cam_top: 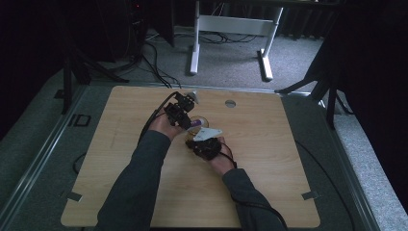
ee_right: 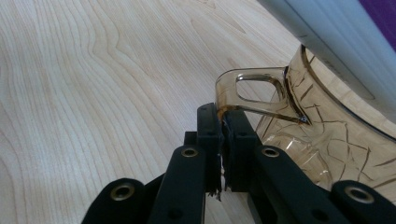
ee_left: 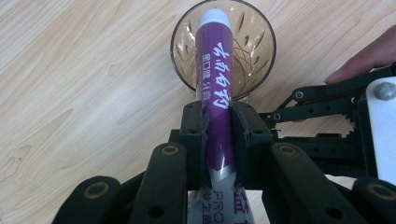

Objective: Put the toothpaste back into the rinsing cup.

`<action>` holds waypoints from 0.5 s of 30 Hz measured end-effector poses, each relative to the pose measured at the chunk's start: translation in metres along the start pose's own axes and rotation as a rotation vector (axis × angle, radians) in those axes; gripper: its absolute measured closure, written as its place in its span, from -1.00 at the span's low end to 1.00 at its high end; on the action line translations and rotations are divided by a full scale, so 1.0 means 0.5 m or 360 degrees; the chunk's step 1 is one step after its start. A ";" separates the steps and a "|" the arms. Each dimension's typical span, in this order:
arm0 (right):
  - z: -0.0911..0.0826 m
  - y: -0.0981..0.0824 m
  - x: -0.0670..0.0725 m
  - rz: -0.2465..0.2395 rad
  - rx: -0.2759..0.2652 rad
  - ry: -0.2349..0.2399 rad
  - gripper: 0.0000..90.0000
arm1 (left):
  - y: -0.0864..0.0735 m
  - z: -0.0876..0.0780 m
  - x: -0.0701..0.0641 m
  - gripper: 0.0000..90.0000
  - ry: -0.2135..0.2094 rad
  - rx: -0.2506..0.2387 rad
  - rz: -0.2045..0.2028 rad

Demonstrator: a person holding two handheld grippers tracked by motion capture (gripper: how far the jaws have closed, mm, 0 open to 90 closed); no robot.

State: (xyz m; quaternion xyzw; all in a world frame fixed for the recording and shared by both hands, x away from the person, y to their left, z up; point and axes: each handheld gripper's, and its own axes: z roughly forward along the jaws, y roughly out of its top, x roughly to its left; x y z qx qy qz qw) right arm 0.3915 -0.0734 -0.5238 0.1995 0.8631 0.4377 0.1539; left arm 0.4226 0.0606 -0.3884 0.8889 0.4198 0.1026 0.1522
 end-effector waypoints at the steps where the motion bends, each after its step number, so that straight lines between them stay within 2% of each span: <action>1: 0.000 0.000 0.000 -0.0005 0.0000 0.0000 0.93 | 0.001 0.000 0.000 0.69 0.0002 0.0006 0.0003; 15: 0.001 0.000 0.002 -0.0022 -0.0010 0.0003 0.94 | 0.021 0.002 -0.008 0.68 0.0011 0.0016 0.0001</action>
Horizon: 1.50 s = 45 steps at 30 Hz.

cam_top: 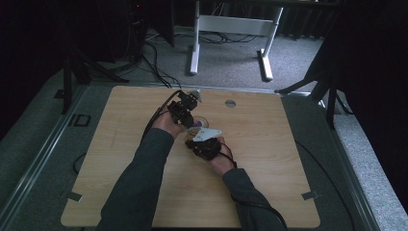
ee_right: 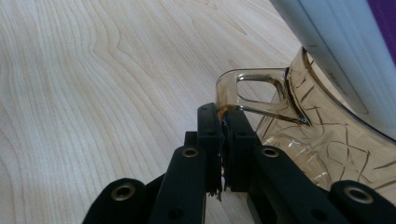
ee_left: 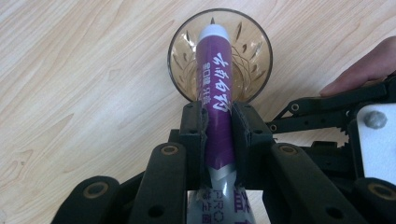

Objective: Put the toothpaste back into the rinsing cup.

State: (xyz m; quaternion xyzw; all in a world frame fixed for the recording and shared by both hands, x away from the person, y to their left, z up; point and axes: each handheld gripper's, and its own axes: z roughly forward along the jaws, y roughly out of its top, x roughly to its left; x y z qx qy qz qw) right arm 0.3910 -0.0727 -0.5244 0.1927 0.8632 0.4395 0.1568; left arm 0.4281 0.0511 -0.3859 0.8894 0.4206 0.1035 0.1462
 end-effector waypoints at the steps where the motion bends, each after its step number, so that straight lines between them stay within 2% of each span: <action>1: 0.000 0.000 0.000 0.0000 0.0000 0.0004 0.94 | 0.002 0.000 0.000 0.68 0.0001 0.0007 0.0009; 17: 0.003 0.002 0.003 -0.0004 -0.0003 0.0008 0.94 | 0.023 0.006 -0.003 0.66 0.0014 0.0028 0.0002; 21: 0.003 0.002 0.002 -0.0006 -0.0005 0.0009 0.94 | 0.026 0.008 -0.003 0.66 0.0010 0.0014 -0.0008; 24: 0.004 0.002 0.002 -0.0006 -0.0006 0.0009 0.94 | 0.027 0.008 -0.004 0.66 0.0005 -0.0020 -0.0019; 26: 0.003 0.001 0.002 -0.0007 -0.0006 0.0008 0.94 | 0.026 0.004 -0.005 0.67 -0.0012 -0.0105 -0.0039; 30: 0.003 0.001 0.002 -0.0008 -0.0006 0.0010 0.94 | 0.026 0.000 -0.007 0.63 -0.0016 -0.0182 -0.0059; 32: 0.003 0.001 0.003 -0.0008 -0.0008 0.0007 0.94 | 0.026 -0.002 -0.008 0.59 -0.0030 -0.0229 -0.0048; 35: 0.003 0.001 0.002 -0.0008 -0.0008 0.0009 0.94 | 0.027 -0.003 -0.009 0.56 -0.0028 -0.0258 -0.0044; 37: 0.003 0.001 0.003 -0.0004 -0.0007 0.0010 0.94 | 0.027 -0.004 -0.010 0.54 -0.0056 -0.0303 -0.0022; 45: 0.002 0.000 0.002 -0.0012 -0.0009 0.0017 0.94 | 0.026 -0.012 -0.018 0.47 -0.0027 -0.0365 0.0003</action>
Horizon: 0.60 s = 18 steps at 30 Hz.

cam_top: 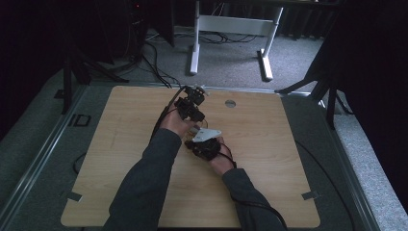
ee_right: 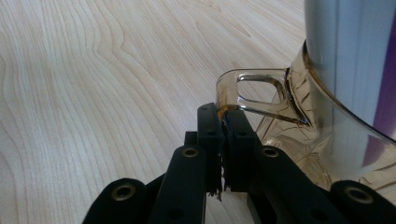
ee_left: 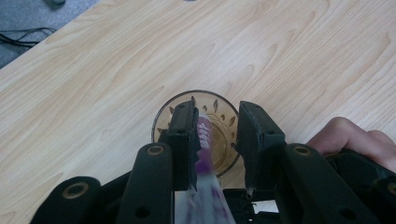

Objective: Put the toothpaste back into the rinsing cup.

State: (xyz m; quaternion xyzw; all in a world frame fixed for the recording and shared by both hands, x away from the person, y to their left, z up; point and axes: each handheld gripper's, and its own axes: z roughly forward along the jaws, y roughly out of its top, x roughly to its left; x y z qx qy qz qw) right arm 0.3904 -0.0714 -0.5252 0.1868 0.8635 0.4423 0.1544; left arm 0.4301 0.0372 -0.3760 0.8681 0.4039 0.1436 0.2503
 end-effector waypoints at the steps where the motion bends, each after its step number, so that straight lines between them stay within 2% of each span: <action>1: 0.000 0.000 0.000 0.0000 0.0000 0.0000 0.94 | 0.000 -0.003 0.001 0.47 0.0007 -0.0009 -0.0003; 4: 0.000 0.000 0.001 0.0001 0.0000 -0.0005 0.94 | -0.001 -0.006 0.002 0.46 0.0012 -0.0024 -0.0005; 7: 0.000 0.000 0.000 -0.0001 0.0000 -0.0003 0.94 | -0.004 -0.031 0.006 0.39 0.0035 -0.0101 -0.0016; 10: 0.000 0.000 0.000 0.0001 0.0001 -0.0002 0.94 | -0.005 -0.039 0.005 0.34 0.0042 -0.0119 -0.0014; 11: 0.000 -0.001 0.000 0.0003 -0.0002 -0.0002 0.94 | -0.008 -0.052 0.006 0.31 0.0043 -0.0149 -0.0022; 16: 0.000 -0.001 0.000 0.0015 -0.0004 0.0003 0.92 | -0.018 -0.072 0.007 0.25 0.0074 -0.0183 -0.0019; 18: 0.000 -0.002 -0.002 0.0028 0.0000 0.0012 0.86 | -0.024 -0.083 0.011 0.21 0.0102 -0.0200 -0.0028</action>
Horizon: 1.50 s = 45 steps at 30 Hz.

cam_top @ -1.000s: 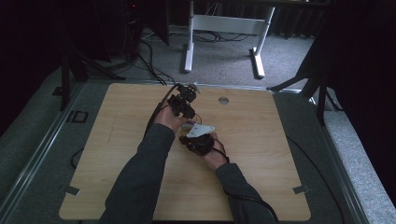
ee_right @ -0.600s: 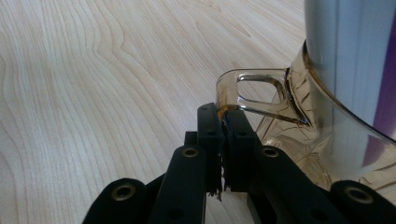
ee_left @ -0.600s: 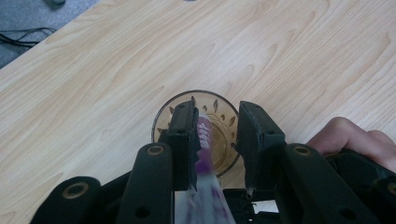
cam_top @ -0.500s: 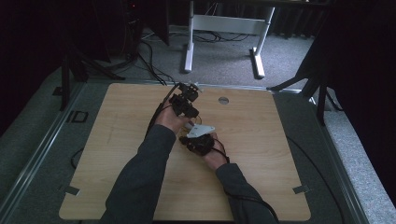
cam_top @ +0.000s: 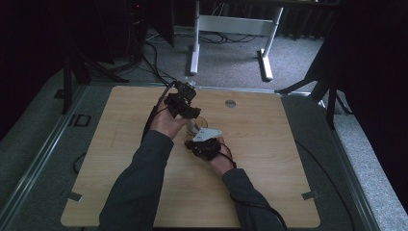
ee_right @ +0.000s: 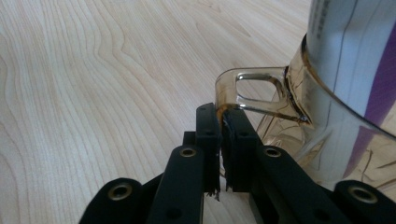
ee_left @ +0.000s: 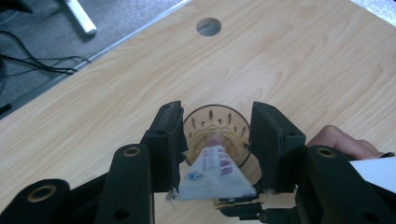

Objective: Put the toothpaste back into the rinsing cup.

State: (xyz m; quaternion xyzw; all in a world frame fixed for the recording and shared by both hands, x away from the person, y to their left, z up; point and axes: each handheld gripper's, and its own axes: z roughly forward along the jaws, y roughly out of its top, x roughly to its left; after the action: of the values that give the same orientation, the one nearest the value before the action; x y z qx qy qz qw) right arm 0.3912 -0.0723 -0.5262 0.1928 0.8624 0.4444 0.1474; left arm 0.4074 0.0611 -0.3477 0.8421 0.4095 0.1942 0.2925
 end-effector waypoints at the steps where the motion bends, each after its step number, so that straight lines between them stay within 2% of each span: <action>1: 0.001 -0.001 0.000 0.0001 0.0007 -0.0001 0.82 | -0.001 -0.003 0.002 0.20 0.0006 -0.0009 -0.0008; 11: -0.004 -0.002 -0.002 0.0013 -0.0013 -0.0028 0.56 | -0.016 -0.027 0.031 0.14 0.0078 -0.0048 -0.0069; 21: -0.019 -0.012 -0.009 0.0047 -0.0025 -0.0044 0.38 | -0.030 -0.045 0.052 0.13 0.0132 -0.0101 -0.0097; 24: -0.032 -0.020 -0.014 0.0075 -0.0032 -0.0040 0.32 | -0.047 -0.043 0.067 0.12 0.0150 -0.0132 -0.0136; 28: -0.045 -0.029 -0.018 0.0090 -0.0018 -0.0036 0.27 | -0.061 -0.045 0.079 0.10 0.0185 -0.0132 -0.0166; 37: -0.089 -0.054 -0.031 0.0127 -0.0001 -0.0075 0.23 | -0.074 -0.050 0.094 0.09 0.0203 -0.0157 -0.0184; 45: -0.130 -0.082 -0.051 0.0219 0.0028 -0.0124 0.20 | -0.093 -0.041 0.107 0.08 0.0223 -0.0129 -0.0211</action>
State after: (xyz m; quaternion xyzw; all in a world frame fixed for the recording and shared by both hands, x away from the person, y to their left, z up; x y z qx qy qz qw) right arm 0.3777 -0.1518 -0.5215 0.2701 0.8446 0.4380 0.1481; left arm 0.4006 0.1340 -0.3579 0.7850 0.4755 0.2492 0.3091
